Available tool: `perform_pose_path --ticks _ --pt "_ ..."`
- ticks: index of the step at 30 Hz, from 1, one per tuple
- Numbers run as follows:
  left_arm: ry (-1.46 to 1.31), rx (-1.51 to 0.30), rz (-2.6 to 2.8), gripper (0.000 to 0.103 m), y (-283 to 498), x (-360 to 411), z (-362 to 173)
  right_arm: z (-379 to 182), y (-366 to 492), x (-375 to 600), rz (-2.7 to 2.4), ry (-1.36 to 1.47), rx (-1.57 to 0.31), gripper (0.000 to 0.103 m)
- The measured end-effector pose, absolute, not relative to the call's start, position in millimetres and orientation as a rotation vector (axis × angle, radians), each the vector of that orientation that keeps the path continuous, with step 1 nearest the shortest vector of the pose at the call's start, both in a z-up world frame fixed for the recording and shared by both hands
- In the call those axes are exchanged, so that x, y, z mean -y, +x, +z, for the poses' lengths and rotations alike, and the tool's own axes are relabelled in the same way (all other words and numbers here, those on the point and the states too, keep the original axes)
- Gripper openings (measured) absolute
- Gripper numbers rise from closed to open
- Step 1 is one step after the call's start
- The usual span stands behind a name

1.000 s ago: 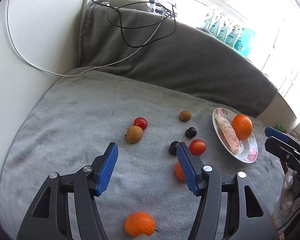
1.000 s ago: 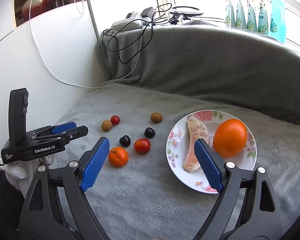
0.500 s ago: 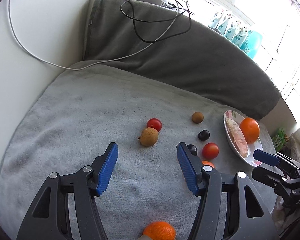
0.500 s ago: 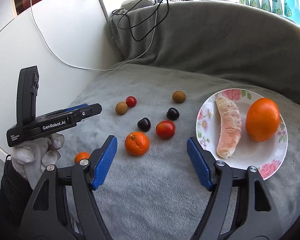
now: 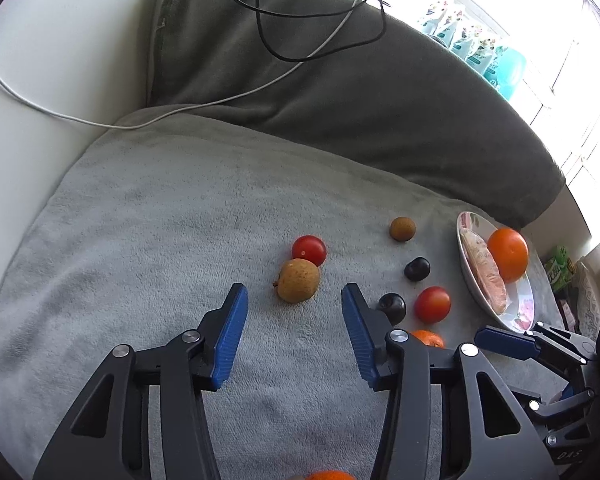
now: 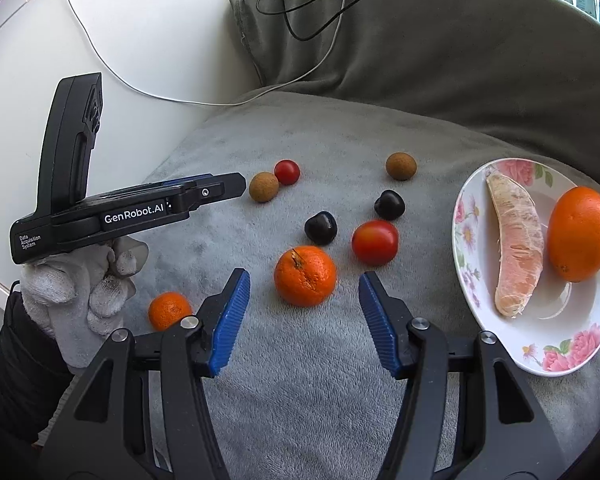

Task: Organize fruits
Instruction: 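Move the right gripper back toward the remaining small fruits, then close the left gripper on the brown round fruit while the right gripper closes on the mandarin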

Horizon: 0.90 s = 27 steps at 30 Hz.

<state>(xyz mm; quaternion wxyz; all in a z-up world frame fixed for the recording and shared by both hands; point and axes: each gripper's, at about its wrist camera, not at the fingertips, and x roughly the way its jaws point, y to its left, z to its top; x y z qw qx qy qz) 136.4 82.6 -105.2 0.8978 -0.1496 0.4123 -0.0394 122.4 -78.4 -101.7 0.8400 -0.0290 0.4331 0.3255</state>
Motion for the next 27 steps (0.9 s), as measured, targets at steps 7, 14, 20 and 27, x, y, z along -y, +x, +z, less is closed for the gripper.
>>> perform_pose_path --ticks 7,14,20,27 --pt "-0.246 -0.886 -0.065 0.041 152 -73 -112 -110 127 69 0.686 -0.084 -0.938 0.059" --pt "-0.165 -0.909 -0.06 0.037 158 -62 -120 -118 133 62 0.68 -0.1 -0.951 0.056" --pt "-0.167 -0.919 -0.058 0.033 162 -61 -125 -125 142 58 0.666 -0.116 -0.969 0.055" --pt "-0.166 -0.914 -0.055 0.029 164 -61 -127 -128 144 56 0.677 -0.126 -0.982 0.047"
